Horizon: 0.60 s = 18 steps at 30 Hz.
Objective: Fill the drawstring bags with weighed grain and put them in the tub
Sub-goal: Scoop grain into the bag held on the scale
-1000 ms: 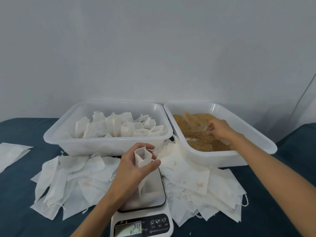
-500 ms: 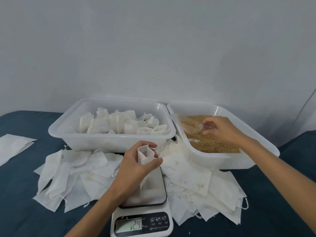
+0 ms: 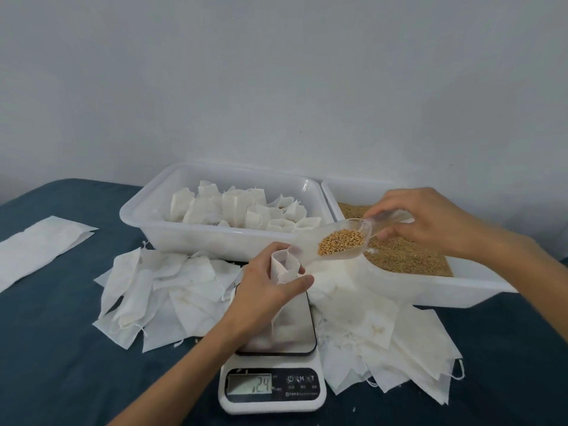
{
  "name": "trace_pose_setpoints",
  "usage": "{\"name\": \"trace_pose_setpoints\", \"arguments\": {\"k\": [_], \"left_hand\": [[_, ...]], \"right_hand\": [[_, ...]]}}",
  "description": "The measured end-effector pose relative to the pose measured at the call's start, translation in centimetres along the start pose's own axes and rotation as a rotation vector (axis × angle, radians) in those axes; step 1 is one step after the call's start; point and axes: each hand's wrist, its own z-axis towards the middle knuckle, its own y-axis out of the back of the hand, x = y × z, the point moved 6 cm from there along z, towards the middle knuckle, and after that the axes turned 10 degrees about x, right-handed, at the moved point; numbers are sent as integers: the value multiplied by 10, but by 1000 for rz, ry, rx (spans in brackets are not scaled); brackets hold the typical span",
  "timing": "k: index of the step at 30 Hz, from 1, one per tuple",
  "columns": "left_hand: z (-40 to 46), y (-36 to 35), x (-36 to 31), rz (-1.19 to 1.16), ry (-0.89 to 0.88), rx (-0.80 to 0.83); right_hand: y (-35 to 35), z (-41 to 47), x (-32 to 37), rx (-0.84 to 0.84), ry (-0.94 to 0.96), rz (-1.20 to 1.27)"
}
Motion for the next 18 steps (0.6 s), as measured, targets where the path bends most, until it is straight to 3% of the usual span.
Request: {"name": "trace_pose_setpoints", "arguments": {"k": [18], "left_hand": [[1,-1,2,-30,4,1]], "right_hand": [[14,4,23,-7,20,-186]]}}
